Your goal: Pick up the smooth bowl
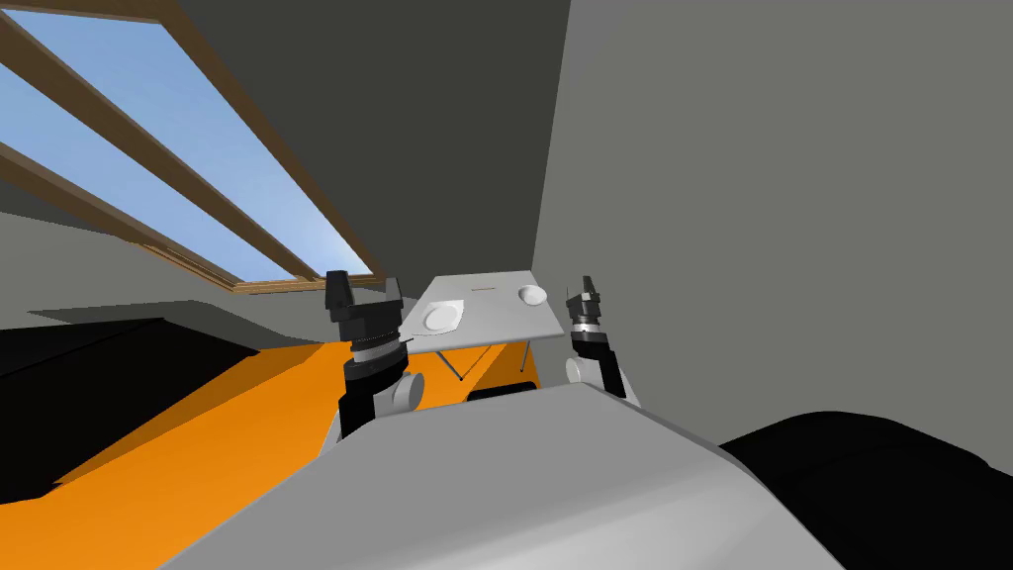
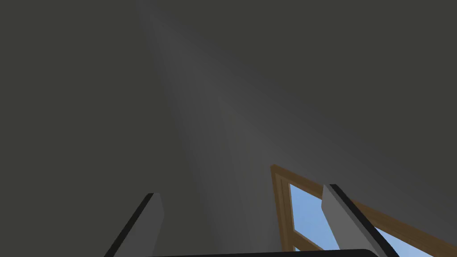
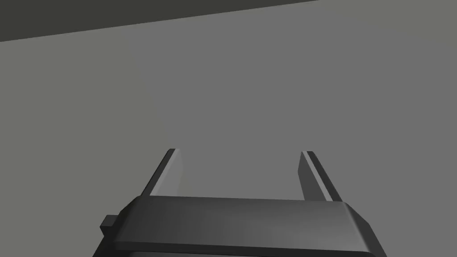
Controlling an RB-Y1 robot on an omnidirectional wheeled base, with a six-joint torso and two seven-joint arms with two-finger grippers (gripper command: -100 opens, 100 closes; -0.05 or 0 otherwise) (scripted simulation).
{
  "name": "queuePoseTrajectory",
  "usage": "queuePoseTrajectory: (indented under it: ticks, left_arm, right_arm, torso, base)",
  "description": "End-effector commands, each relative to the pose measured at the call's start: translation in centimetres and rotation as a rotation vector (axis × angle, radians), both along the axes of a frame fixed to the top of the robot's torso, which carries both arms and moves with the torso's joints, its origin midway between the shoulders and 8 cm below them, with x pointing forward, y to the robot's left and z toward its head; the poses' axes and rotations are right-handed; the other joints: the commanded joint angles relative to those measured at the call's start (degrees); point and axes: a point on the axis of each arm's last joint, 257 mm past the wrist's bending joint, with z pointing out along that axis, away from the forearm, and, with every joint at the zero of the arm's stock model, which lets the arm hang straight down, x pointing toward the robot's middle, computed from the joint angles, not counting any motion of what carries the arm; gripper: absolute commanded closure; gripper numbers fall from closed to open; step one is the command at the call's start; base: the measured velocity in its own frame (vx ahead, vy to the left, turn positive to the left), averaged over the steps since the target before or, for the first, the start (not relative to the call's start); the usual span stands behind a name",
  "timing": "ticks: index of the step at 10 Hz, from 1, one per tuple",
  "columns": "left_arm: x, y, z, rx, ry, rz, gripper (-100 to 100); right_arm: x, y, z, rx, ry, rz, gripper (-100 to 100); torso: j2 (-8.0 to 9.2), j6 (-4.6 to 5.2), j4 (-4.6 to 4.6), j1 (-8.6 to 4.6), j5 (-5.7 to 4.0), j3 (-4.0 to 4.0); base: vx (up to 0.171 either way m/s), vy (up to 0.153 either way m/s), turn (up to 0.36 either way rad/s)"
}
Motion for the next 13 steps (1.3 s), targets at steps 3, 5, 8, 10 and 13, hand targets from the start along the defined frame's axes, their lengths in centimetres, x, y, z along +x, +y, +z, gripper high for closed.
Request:
queuePoseTrajectory:
  ticks: [3,5,8,10,13]
  left_arm:
    - [0.0,0.0,0.0,0.0,0.0,0.0,0]
    - [0.0,0.0,0.0,0.0,0.0,0.0,0]
    - [0.0,0.0,0.0,0.0,0.0,0.0,0]
    - [0.0,0.0,0.0,0.0,0.0,0.0,0]
    - [0.0,0.0,0.0,0.0,0.0,0.0,0]
  right_arm:
    - [0.7,0.7,-0.1,-0.107,0.018,0.035,-100]
    - [1.3,1.1,-0.3,-0.187,0.031,0.052,-100]
    - [2.0,1.5,-0.5,-0.289,0.044,0.068,-100]
    - [2.8,1.7,-1.0,-0.398,0.058,0.077,-100]
    - [3.7,1.8,-1.6,-0.532,0.074,0.084,-100]
  torso:
    - [0.05,-0.01,0.01,0.11,0.02,0.03]
    - [0.13,-0.01,0.03,0.19,0.04,0.07]
    - [0.15,-0.01,0.03,0.34,0.08,0.09]
    - [0.1,-0.01,0.02,0.27,0.06,0.06]
    - [0.12,0.01,0.03,0.33,0.08,0.07]
  base:
    - [-0.017,0.034,0.029]
    - [-0.04,0.071,0.065]
    - [-0.036,0.085,0.06]
    - [-0.027,0.084,0.091]
    - [-0.033,0.094,0.068]
